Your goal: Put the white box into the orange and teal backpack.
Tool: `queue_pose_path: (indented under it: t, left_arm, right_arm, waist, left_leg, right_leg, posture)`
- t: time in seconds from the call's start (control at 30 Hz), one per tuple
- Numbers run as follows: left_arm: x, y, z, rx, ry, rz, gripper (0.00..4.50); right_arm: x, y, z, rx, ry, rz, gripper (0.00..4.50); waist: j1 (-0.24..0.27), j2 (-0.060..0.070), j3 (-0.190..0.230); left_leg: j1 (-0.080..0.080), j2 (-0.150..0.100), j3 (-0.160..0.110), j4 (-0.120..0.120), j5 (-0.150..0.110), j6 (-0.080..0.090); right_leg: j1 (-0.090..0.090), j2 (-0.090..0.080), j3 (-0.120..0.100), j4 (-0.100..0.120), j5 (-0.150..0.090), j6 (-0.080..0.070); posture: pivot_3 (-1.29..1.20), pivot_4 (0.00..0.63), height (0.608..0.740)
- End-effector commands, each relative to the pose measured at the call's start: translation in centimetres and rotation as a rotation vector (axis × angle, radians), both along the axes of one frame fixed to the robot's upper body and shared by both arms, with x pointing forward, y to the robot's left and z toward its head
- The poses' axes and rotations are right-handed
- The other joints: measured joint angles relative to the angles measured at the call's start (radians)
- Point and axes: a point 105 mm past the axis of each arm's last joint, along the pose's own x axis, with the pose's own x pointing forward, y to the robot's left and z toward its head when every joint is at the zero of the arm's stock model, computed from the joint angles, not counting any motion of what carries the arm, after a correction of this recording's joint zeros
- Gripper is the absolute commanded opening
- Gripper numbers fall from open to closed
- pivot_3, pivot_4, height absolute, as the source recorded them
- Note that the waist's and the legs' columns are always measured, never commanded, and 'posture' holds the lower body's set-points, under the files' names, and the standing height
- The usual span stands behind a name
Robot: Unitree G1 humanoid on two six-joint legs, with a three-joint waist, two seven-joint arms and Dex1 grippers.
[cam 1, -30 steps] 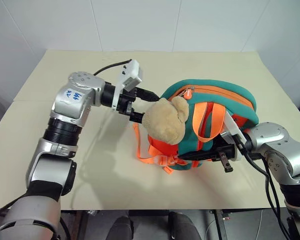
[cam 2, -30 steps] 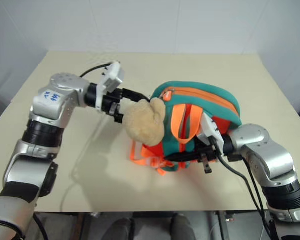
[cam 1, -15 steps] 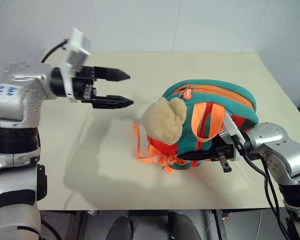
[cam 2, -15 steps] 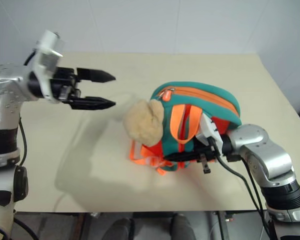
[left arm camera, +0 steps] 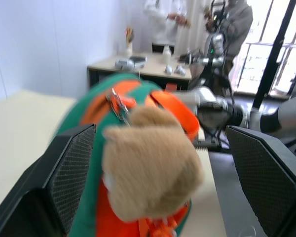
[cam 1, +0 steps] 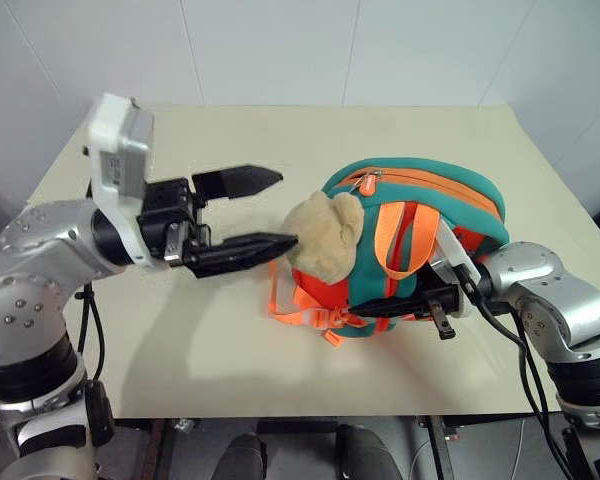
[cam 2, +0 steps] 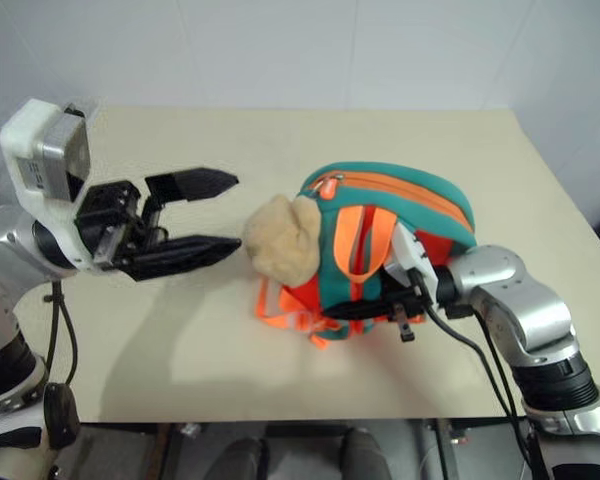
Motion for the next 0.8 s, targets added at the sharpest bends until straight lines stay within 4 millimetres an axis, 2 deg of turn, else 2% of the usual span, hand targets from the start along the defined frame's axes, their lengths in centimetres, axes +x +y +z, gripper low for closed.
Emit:
queue_pose_path:
  t: [0.03,0.17,0.53,0.63,0.8]
  left_arm:
    - [-0.6,-1.0,0.2,-0.004,-0.031,0.006,4.48]
    - [-0.1,-1.6,-1.3,0.043,0.022,0.026,4.48]
    - [1.1,-3.2,-1.3,0.038,0.039,0.03,4.48]
    - [1.3,-3.3,-1.5,0.044,0.056,0.031,3.95]
    - [1.5,-3.6,-2.2,0.08,0.087,0.03,2.57]
  right_arm:
    - [-0.1,0.5,0.3,-0.001,-0.02,0.039,0.56]
    - [0.0,0.6,0.3,0.0,-0.023,0.045,0.56]
    - [0.0,0.7,0.3,0.014,-0.028,0.041,0.56]
    - [0.0,0.7,0.4,0.017,-0.028,0.038,0.56]
    - [0.1,0.8,0.4,0.025,-0.031,0.036,0.56]
  waist:
    - [0.0,0.0,0.0]
    - [-0.001,0.0,0.0]
    - [0.0,0.0,0.0]
    - [-0.001,0.0,0.0]
    - [0.0,0.0,0.0]
  left_leg:
    - [0.0,0.0,0.0,0.0,0.0,0.0]
    - [0.0,0.0,0.0,0.0,0.0,0.0]
    - [0.0,0.0,0.0,-0.001,0.0,0.0]
    - [0.0,0.0,0.0,-0.001,0.0,0.0]
    - [0.0,0.0,0.0,-0.002,0.0,0.0]
  right_leg:
    - [0.0,0.0,0.0,-0.001,0.0,0.0]
    - [0.0,0.0,0.0,-0.001,0.0,0.0]
    - [0.0,0.0,0.0,-0.003,0.0,0.0]
    - [0.0,0.0,0.0,-0.003,0.0,0.0]
    - [0.0,0.0,0.0,-0.003,0.0,0.0]
  posture:
    - [0.0,0.15,0.74]
    - [0.0,0.15,0.74]
    - [0.0,0.15,0.74]
    - [0.0,0.15,0.74]
    - [0.0,0.15,0.74]
